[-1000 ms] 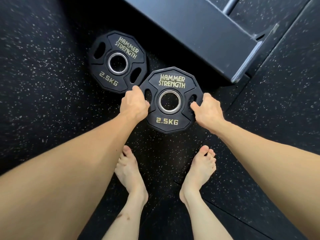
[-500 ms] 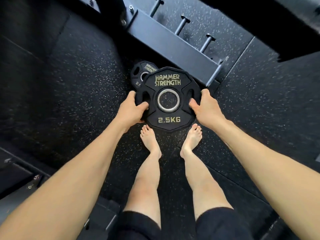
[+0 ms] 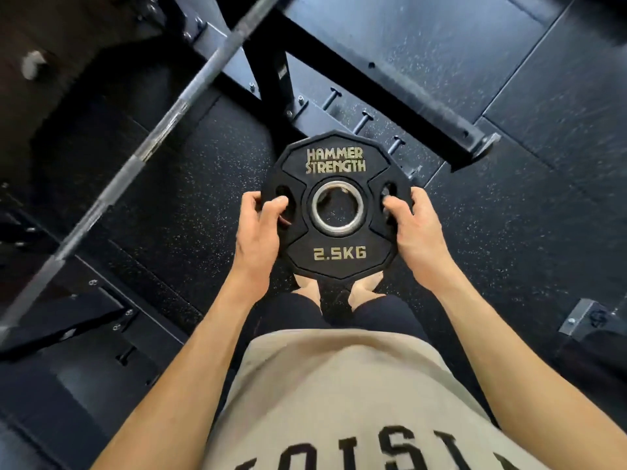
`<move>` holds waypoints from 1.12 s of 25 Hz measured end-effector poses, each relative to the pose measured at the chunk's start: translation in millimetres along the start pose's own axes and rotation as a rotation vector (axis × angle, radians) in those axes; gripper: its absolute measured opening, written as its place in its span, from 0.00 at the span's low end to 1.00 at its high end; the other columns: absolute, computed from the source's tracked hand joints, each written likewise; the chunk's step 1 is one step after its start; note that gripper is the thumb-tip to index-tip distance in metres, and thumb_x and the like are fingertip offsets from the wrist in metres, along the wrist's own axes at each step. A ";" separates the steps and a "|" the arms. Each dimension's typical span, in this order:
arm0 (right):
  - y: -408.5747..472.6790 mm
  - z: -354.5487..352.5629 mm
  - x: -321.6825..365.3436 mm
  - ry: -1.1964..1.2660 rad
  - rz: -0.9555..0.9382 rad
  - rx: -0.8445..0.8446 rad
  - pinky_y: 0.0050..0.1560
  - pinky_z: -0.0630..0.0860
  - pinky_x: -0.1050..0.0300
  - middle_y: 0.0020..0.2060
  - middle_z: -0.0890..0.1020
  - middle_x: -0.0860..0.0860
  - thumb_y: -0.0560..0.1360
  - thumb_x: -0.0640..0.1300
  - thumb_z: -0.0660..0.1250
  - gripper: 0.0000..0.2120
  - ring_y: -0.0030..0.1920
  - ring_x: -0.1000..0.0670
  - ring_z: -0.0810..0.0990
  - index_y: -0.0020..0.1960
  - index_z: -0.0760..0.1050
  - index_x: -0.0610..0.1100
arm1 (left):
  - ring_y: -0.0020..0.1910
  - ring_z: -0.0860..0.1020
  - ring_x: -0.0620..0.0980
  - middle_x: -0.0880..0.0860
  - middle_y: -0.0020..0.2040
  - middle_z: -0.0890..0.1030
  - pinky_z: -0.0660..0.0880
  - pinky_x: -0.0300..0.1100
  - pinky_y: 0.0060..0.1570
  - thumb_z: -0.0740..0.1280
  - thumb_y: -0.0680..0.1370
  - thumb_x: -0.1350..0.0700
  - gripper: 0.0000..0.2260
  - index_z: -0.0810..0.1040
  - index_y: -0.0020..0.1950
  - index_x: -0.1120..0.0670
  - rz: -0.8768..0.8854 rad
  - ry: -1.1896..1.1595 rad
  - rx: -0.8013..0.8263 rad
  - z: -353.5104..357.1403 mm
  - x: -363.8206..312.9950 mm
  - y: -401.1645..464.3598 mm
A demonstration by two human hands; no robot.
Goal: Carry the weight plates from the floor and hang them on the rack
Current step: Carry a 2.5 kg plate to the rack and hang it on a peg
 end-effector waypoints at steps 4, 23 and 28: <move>-40.7 5.1 43.8 0.093 -0.071 0.054 0.45 0.71 0.57 0.37 0.75 0.52 0.79 0.53 0.62 0.10 0.38 0.55 0.73 0.46 0.69 0.47 | 0.34 0.73 0.37 0.46 0.37 0.74 0.72 0.36 0.46 0.57 0.82 0.43 0.13 0.70 0.44 0.50 0.169 -0.011 -0.098 -26.5 -38.0 -45.1; -194.2 59.6 81.0 -0.383 -0.472 1.282 0.40 0.69 0.65 0.37 0.71 0.56 0.82 0.54 0.57 0.12 0.35 0.62 0.69 0.42 0.65 0.49 | 0.47 0.75 0.42 0.43 0.45 0.77 0.72 0.43 0.55 0.57 0.80 0.37 0.12 0.74 0.45 0.43 0.080 -0.528 -1.339 -10.0 55.6 -370.0; -330.7 54.9 0.6 -0.550 -0.536 1.650 0.42 0.68 0.64 0.37 0.70 0.54 0.82 0.53 0.57 0.13 0.37 0.59 0.69 0.42 0.65 0.48 | 0.48 0.73 0.49 0.50 0.47 0.75 0.73 0.52 0.55 0.59 0.73 0.31 0.13 0.74 0.39 0.38 0.039 -0.657 -1.702 25.0 140.3 -518.9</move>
Point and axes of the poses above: each hand's wrist, its own y-axis towards the middle knuckle, its own z-axis out of the palm, x = y × z, the point moved 7 cm from there along y, towards the middle knuckle
